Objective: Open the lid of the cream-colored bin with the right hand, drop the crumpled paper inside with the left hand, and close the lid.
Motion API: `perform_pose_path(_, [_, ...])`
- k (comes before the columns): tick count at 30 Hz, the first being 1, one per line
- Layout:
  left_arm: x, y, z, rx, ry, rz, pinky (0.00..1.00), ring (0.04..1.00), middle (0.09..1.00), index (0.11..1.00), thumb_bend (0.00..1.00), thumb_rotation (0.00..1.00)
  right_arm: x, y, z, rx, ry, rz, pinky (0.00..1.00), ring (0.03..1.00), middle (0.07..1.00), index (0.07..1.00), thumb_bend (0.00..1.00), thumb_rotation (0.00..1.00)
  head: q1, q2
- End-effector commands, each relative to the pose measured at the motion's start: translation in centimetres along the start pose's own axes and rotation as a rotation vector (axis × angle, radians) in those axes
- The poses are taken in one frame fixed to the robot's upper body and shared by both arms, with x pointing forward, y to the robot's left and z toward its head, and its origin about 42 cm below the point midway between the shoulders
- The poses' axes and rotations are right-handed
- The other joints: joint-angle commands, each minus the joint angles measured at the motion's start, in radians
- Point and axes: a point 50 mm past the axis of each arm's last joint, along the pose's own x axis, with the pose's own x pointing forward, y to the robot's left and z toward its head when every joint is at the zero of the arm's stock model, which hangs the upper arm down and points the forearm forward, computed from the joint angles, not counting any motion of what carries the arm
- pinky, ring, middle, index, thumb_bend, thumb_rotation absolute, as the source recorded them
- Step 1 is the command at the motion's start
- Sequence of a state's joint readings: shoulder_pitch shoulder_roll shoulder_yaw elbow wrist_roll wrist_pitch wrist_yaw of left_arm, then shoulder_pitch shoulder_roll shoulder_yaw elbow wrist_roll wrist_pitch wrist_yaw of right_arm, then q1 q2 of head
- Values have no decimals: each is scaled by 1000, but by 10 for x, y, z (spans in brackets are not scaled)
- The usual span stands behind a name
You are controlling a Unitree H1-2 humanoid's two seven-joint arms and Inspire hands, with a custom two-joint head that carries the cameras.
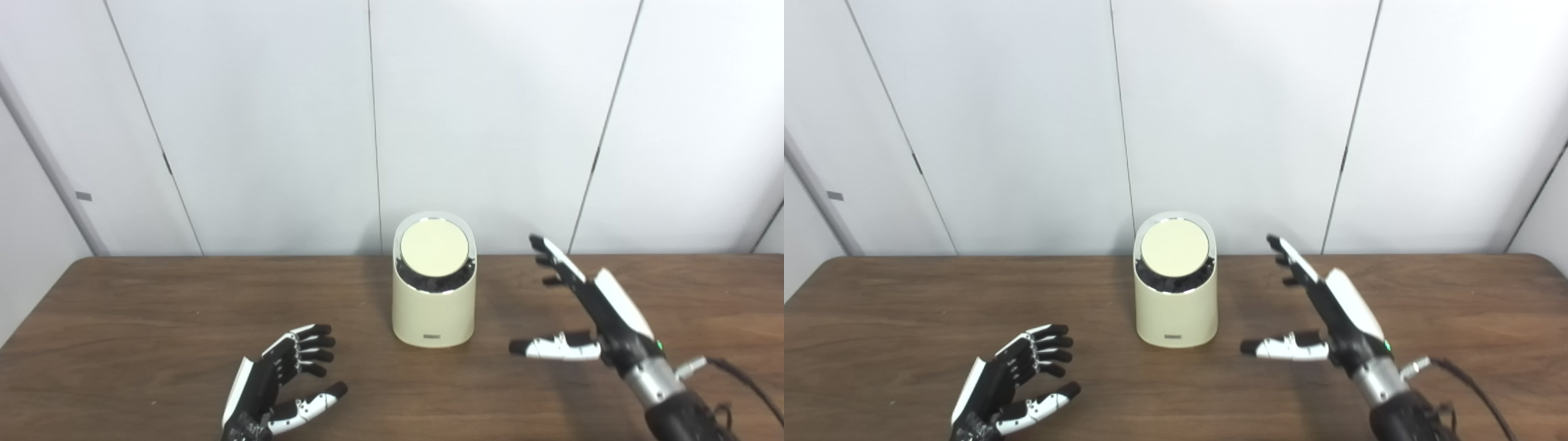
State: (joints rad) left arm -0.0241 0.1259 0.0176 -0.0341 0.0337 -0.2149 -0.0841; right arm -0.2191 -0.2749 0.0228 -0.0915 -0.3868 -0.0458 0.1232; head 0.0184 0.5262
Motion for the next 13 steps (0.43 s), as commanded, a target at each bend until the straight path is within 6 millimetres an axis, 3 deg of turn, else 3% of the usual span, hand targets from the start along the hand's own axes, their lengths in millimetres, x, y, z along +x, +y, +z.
perform_pose_path(1, [17, 5, 18, 15, -99, 5, 577, 652, 708, 741, 664, 0, 8, -9, 15, 32, -95, -78, 750, 866, 917, 910, 814, 331, -1, 2])
perform_pose_path(10, [22, 8, 23, 14, -118, 15, 572, 651, 712, 747, 674, 3, 6, 2, 9, 105, -136, -92, 734, 833, 881, 871, 824, 234, -13, -1])
perform_pose_path(13, [22, 9, 26, 16, -125, 23, 569, 658, 719, 753, 667, 9, 6, 6, 8, 119, -130, -93, 719, 826, 882, 870, 825, 243, -14, -1])
